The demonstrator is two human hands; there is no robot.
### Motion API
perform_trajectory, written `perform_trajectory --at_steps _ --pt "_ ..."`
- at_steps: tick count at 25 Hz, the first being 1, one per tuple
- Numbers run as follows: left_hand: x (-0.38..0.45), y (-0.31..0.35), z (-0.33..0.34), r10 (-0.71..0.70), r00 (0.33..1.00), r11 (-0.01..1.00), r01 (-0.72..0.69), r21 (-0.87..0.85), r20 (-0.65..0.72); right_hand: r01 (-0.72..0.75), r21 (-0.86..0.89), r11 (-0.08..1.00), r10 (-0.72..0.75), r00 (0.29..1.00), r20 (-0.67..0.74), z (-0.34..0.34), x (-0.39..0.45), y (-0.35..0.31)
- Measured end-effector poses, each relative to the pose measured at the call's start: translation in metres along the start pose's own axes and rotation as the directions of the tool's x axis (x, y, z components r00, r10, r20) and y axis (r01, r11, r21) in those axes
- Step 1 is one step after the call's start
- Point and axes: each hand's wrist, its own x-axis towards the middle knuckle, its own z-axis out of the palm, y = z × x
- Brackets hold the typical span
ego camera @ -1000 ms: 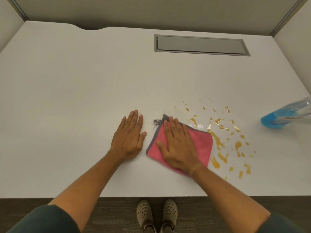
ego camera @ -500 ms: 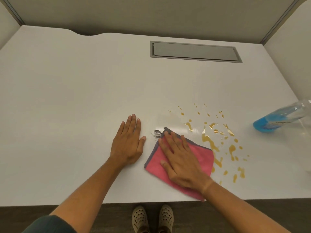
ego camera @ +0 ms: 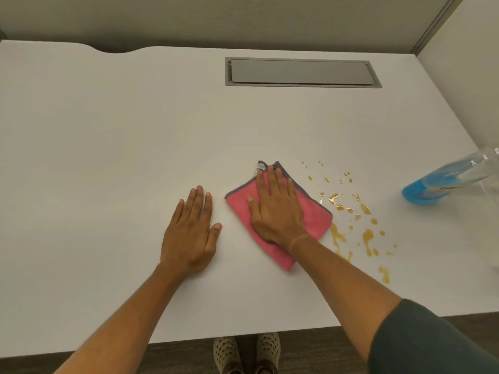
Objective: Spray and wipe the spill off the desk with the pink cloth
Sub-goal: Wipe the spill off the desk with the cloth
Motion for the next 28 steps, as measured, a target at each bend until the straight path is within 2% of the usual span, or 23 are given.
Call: perform_trajectory --at_steps 6,11,20,22,24,25,27,28 --pt "-0.002 -0.003 0.001 0.007 1.000 1.000 -0.007 -0.023 -0.008 -0.281 0.066 0.957 0.286 0.955 -0.076 0.000 0.035 0.006" --pt "-0.002 -0.004 0.000 -0.006 1.000 0.999 0.006 -0.038 0.011 -0.418 0.104 0.902 0.426 0.902 -0.071 -0.005 0.050 0.018" --pt "-0.001 -0.005 -0.001 -0.007 1.000 0.999 0.008 -0.039 0.025 -0.660 0.132 0.740 0.669 0.742 -0.044 -0.019 0.037 0.065" --pt "-0.001 -0.005 -0.001 -0.008 1.000 0.999 0.009 -0.035 0.027 -0.622 0.146 0.769 0.635 0.770 -0.065 -0.026 0.027 0.074" --pt "0.001 -0.005 -0.001 -0.014 1.000 0.999 0.014 -0.036 0.016 -0.417 0.078 0.905 0.424 0.887 -0.181 -0.026 0.015 0.082" --pt "0.001 -0.005 -0.001 -0.012 1.000 0.999 0.012 -0.034 0.014 -0.285 0.046 0.957 0.289 0.941 -0.176 -0.027 0.010 0.087" --pt "0.002 -0.003 -0.001 -0.006 1.000 1.000 0.007 -0.028 0.012 -0.100 0.007 0.995 0.100 0.994 -0.040 -0.029 0.011 0.102" --pt "0.001 -0.003 -0.001 -0.007 1.000 0.999 0.008 -0.032 0.011 -0.061 -0.020 0.998 0.062 0.998 0.023 -0.030 0.014 0.110"
